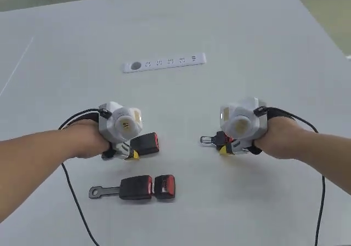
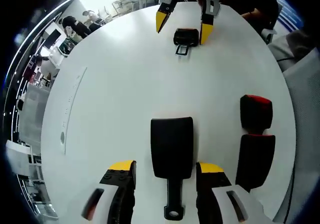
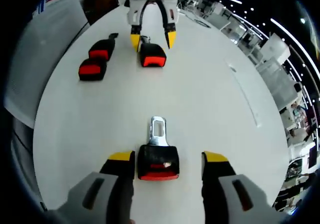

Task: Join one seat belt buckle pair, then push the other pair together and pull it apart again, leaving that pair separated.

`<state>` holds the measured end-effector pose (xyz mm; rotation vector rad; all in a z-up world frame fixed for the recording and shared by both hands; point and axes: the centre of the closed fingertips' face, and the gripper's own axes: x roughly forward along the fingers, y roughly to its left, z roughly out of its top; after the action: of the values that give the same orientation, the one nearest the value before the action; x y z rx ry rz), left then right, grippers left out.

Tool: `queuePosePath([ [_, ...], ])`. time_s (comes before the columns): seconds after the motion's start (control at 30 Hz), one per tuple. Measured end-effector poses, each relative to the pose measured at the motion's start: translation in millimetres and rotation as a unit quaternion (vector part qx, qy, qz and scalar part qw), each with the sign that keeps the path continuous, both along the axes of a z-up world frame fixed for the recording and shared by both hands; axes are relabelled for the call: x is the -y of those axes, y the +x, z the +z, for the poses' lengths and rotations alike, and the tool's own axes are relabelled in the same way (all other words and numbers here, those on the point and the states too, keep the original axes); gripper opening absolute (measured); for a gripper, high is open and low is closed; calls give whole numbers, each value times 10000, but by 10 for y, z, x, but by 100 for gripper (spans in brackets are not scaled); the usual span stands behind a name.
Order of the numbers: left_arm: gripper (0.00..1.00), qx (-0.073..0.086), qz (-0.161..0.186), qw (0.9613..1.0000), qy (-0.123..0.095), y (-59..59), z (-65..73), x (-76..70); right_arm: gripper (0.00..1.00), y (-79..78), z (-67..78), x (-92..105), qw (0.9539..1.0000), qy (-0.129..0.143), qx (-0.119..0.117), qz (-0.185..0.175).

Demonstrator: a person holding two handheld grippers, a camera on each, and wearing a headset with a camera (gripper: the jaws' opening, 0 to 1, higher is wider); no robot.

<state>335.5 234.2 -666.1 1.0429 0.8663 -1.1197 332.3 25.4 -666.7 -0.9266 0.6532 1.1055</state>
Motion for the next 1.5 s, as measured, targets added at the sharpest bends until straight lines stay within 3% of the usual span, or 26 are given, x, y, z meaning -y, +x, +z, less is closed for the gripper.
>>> queuePosePath([
  [0.1, 49, 43, 57, 9999, -104, -64, 116, -14, 56, -47, 132, -1, 9990, 345, -73, -276],
  [0.23, 52, 206, 171, 9989, -373, -220, 285, -57, 59, -88, 383, 48, 9876, 1129, -251, -1059],
  [0.5, 55, 413, 551, 9934, -913, -605, 505, -185, 63, -422, 674, 43, 9795, 1584, -30, -1243],
  [0.6, 56, 409, 1050, 9859, -1233, -731, 598, -287, 65, -577, 790, 31, 9730, 1825, 1, -1410],
  [0.73, 63, 389, 1518, 9769, -1454, -862, 703, -419, 68, -775, 834, 66, 9708, 1896, 58, -1467],
  [0.77, 66, 389, 1693, 9727, -1536, -901, 732, -459, 69, -831, 839, 88, 9700, 1912, 70, -1498],
  [0.83, 68, 386, 1833, 9678, -1679, -984, 781, -511, 69, -909, 841, 111, 9667, 1999, 22, -1599],
  [1.0, 73, 451, 2143, 9592, -1790, -1159, 837, -650, 75, -982, 927, 177, 9581, 2186, 101, -1848],
  [1.13, 79, 477, 2359, 9519, -1897, -1282, 893, -749, 79, -1060, 946, 228, 9570, 2183, 85, -1911],
  [1.27, 84, 593, 2532, 9422, -2111, -1309, 975, -903, 82, -1145, 922, 288, 9606, 2069, 119, -1853],
  [1.4, 92, 702, 2704, 9318, -2318, -1368, 1056, -961, 88, -1179, 906, 335, 9581, 2126, 74, -1920],
  [1.5, 100, 730, 2754, 9282, -2394, -1406, 1056, -977, 91, -1218, 894, 353, 9560, 2165, 46, -1977],
])
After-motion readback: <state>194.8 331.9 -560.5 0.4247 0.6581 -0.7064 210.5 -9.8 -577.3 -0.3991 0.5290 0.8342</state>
